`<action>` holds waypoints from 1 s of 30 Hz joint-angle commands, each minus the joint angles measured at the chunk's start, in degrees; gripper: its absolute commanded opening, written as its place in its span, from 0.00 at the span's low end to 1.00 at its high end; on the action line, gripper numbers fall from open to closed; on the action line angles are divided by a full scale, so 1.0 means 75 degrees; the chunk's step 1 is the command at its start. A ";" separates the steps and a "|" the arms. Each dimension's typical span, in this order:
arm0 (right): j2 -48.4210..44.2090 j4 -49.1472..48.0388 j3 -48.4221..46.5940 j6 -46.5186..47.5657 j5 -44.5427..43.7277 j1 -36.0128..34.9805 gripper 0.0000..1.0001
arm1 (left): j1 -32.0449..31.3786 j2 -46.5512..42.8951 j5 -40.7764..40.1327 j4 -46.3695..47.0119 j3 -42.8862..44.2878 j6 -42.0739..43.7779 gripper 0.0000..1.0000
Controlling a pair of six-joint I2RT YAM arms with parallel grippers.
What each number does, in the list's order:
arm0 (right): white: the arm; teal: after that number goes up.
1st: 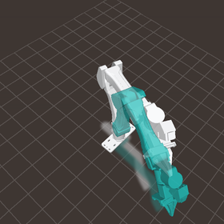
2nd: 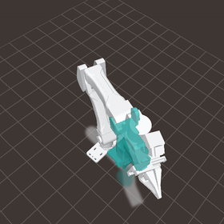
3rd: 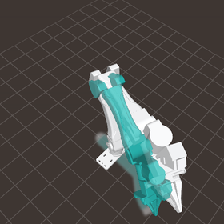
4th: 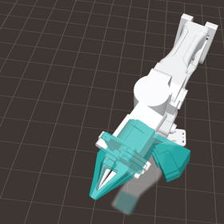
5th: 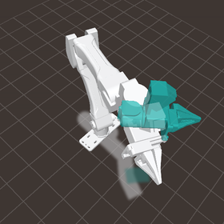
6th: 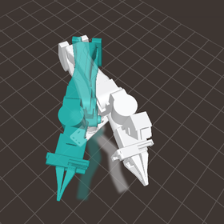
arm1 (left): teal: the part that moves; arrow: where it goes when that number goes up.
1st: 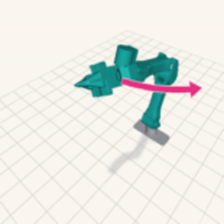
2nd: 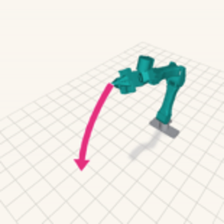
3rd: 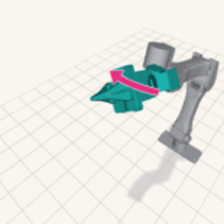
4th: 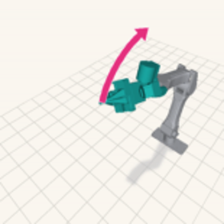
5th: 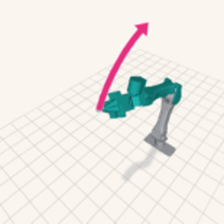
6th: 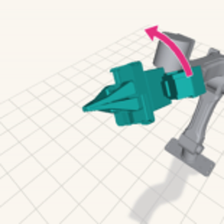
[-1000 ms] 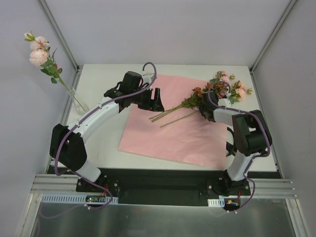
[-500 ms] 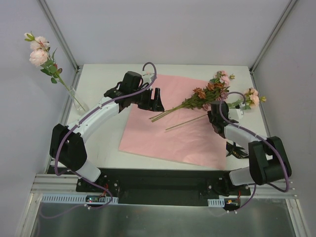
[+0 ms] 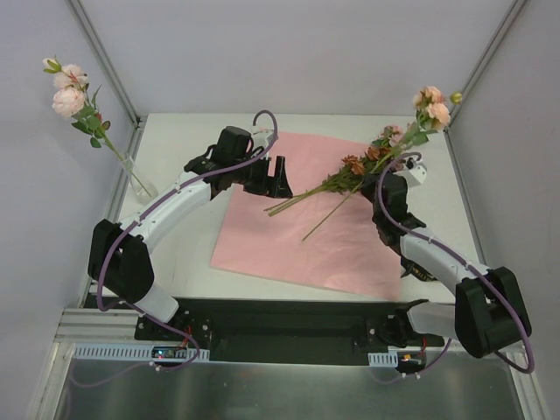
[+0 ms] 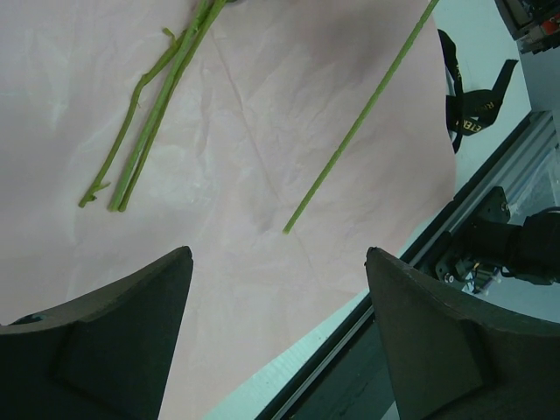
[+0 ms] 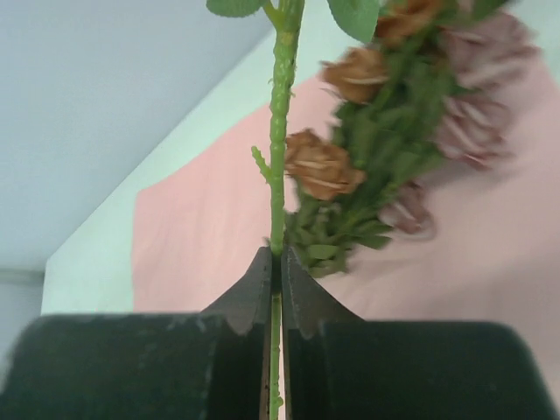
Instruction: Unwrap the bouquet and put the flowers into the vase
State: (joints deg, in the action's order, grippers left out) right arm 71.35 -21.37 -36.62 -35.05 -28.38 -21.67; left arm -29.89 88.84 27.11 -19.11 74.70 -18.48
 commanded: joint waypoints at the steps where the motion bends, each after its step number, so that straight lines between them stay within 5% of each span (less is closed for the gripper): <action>1: -0.0256 -0.2163 0.0008 0.1939 0.1402 -0.0227 0.01 | 0.0048 -0.0184 0.0602 0.0146 0.0188 0.0284 0.81; 12: 0.0703 -0.4006 -0.0833 0.3161 0.5095 -0.1678 0.01 | 0.0083 -0.0782 0.1307 0.0216 0.0892 -0.0395 0.73; 19: 0.1127 -0.4147 -0.1456 0.3466 0.5506 -0.2711 0.01 | 0.0575 -0.1941 0.0616 0.0216 0.0414 -0.1507 0.73; 26: 0.1186 -0.4147 -0.1633 0.3571 0.5741 -0.3192 0.01 | 0.0681 -0.3195 -0.0064 0.0205 -0.0233 -0.1719 0.61; 30: 0.1092 -0.4136 -0.1668 0.3665 0.5800 -0.3379 0.01 | 0.0692 -0.3338 -0.0065 0.0053 -0.0070 -0.1743 0.69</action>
State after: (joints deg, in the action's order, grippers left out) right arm 80.34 -47.68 -46.33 -9.58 13.21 -45.80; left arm -24.91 64.58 28.10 -18.50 73.49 -30.04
